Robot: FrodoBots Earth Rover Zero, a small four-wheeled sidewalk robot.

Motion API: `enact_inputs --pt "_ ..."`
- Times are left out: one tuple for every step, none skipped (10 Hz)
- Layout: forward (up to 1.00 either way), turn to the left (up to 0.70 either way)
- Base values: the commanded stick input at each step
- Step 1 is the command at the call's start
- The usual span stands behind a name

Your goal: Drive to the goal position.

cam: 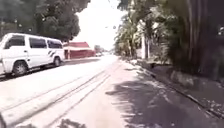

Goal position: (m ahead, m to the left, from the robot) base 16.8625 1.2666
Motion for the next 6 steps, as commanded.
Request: enact_inputs --pt "0.70 0.00" --pt "0.70 0.00" --pt "0.70 0.00" --pt "0.70 0.00" --pt "0.70 0.00" --pt "0.70 0.00"
